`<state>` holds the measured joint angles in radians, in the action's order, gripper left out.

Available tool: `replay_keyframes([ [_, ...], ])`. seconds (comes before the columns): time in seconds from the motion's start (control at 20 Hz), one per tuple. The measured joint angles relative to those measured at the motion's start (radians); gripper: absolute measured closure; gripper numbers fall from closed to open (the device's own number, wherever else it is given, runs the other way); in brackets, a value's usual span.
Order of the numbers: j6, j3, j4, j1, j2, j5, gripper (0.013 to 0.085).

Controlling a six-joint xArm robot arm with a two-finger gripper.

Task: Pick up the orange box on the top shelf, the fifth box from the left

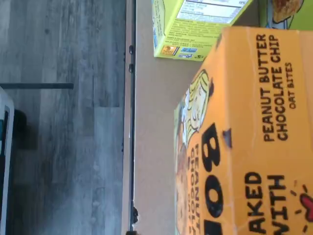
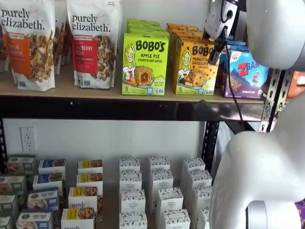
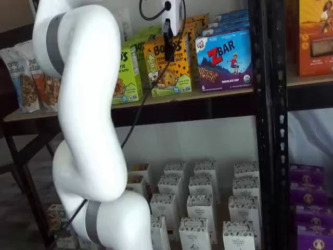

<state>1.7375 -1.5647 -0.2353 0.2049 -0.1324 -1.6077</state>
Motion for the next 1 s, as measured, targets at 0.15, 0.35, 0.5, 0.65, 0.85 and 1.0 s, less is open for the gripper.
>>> replay_keyframes([
  [0.15,-0.001,0.012,-0.003,-0.002,-0.005,0.009,0.0130],
  [0.35,-0.004,0.021,-0.010,-0.005,-0.009,0.019,0.0130],
  [0.5,-0.007,0.019,-0.011,-0.008,-0.009,0.020,0.0130],
  [0.65,-0.010,0.019,-0.002,-0.013,-0.009,0.025,0.0130],
  [0.85,-0.010,0.022,0.008,-0.014,-0.012,0.034,0.0130],
  [1.0,-0.007,0.022,0.017,-0.012,-0.013,0.037,0.0130],
])
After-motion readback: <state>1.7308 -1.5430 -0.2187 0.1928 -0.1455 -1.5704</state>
